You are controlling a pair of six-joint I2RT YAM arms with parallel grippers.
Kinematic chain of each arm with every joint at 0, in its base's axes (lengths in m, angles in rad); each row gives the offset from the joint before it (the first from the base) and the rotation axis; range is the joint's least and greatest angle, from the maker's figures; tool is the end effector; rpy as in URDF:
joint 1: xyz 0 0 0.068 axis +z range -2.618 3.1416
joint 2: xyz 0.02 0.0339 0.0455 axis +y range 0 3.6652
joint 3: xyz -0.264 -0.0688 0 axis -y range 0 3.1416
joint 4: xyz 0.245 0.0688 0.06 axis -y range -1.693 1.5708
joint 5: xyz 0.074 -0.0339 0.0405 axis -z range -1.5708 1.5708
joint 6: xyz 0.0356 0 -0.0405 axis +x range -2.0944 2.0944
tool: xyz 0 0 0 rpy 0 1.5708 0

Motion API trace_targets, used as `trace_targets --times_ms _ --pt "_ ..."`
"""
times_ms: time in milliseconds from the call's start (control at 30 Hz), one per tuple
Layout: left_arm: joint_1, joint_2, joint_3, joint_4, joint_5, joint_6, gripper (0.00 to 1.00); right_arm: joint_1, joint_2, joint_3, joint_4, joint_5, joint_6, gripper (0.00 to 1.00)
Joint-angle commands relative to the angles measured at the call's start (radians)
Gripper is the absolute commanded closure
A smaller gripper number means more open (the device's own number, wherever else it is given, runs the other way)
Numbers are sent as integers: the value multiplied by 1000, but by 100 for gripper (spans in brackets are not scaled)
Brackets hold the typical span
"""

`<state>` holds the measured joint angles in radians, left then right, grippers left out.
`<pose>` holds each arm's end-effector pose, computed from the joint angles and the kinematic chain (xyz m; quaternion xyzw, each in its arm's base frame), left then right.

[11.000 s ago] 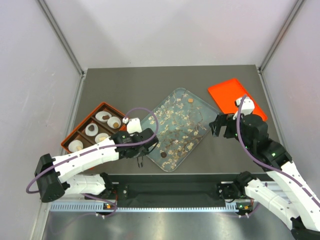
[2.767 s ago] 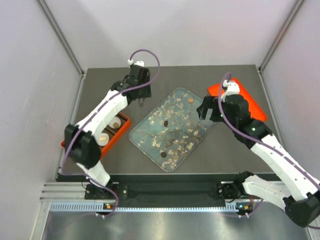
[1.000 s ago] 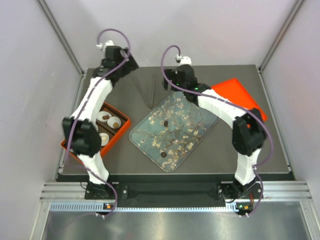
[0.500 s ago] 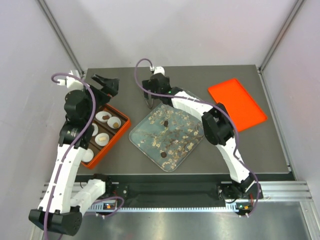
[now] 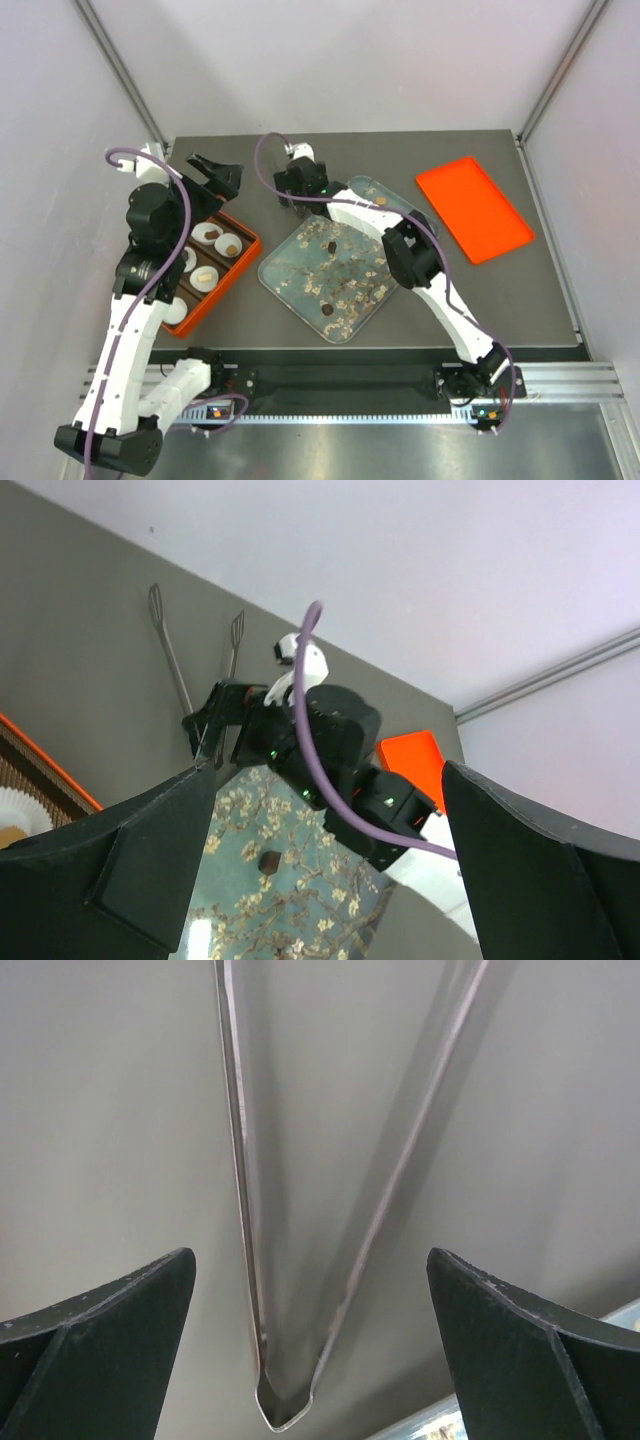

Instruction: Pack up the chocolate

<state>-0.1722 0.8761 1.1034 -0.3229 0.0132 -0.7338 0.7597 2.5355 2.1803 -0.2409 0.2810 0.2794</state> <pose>0.1825 -0.0322 0.4195 -0.2008 0.7123 -0.2987 0.6025 0.4252 0.3903 0.1742 -0.1444 0.8654 0.1228 0.4639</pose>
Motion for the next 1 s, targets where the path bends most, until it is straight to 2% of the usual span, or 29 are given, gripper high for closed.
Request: trace_targets --times_ms 0,267,533,733,967 --pt "-4 -25 71 4 -34 31 1 30 43 111 -32 26 -19 0" --pt "-4 -68 75 44 -81 13 1 29 54 154 -99 53 10 4" --pt "-4 -97 84 47 -102 14 1 15 100 223 -158 0 18 17" --pt "-4 -100 98 54 -125 25 1 9 129 262 -236 -32 78 17" --pt "-4 -114 110 59 -157 37 1 24 140 207 -218 1 93 19"
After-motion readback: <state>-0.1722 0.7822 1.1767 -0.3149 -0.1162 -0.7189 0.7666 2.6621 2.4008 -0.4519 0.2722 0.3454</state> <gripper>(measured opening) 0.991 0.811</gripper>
